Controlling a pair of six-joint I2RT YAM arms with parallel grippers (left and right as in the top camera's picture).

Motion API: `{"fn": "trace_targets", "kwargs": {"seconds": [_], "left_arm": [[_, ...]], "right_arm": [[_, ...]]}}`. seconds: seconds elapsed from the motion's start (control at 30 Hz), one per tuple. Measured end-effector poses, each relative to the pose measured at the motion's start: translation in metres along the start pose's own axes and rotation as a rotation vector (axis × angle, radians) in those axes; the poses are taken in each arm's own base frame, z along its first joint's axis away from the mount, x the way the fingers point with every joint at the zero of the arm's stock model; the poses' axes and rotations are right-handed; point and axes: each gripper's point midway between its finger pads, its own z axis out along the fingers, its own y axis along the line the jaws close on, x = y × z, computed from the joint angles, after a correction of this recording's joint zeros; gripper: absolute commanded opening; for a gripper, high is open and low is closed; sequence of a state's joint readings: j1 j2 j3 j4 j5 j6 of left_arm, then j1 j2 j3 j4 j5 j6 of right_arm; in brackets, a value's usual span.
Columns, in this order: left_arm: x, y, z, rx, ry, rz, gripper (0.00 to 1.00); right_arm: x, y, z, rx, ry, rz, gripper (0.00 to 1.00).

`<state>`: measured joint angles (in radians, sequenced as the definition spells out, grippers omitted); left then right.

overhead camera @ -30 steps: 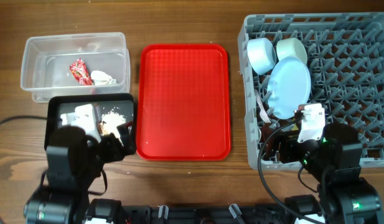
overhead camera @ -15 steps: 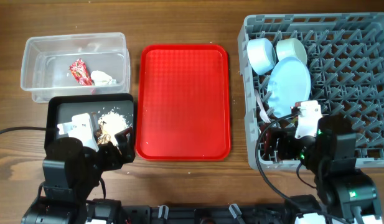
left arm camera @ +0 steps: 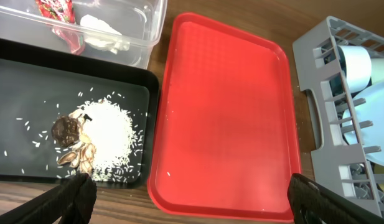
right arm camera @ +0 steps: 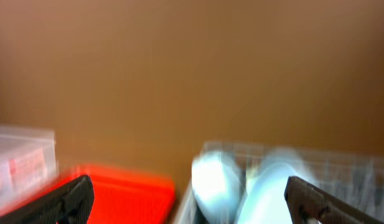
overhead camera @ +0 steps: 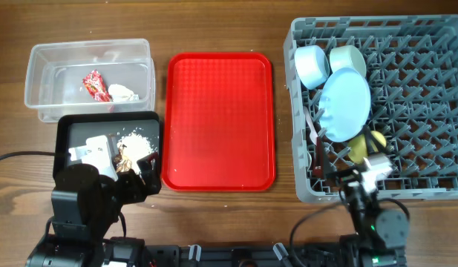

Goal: Sort waste into correct bins and load items into the dishwasher rack

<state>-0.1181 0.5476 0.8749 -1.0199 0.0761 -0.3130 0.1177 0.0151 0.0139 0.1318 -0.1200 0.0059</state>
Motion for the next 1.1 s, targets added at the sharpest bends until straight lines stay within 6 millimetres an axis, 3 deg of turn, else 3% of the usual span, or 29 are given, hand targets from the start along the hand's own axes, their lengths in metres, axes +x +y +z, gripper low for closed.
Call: {"fn": "trace_targets", "kwargs": {"seconds": [0.07, 0.87, 1.0, 1.1], "left_arm": [[0.000, 0.000, 0.000, 0.000, 0.001, 0.000, 1.00], [0.007, 0.004, -0.002, -0.012, 0.014, -0.001, 1.00], [0.004, 0.007, 0.003, 0.024, -0.133, 0.007, 1.00], [0.009, 0.014, 0.028, 0.076, -0.287, 0.008, 1.00]], "right_arm": [[0.035, -0.001, -0.002, 0.007, 0.136, 0.016, 1.00], [0.036, -0.003, -0.002, 0.018, 0.137, 0.015, 1.00], [0.036, -0.003, -0.002, 0.018, 0.137, 0.015, 1.00], [0.036, -0.003, -0.002, 0.021, 0.137, 0.015, 1.00]]}}
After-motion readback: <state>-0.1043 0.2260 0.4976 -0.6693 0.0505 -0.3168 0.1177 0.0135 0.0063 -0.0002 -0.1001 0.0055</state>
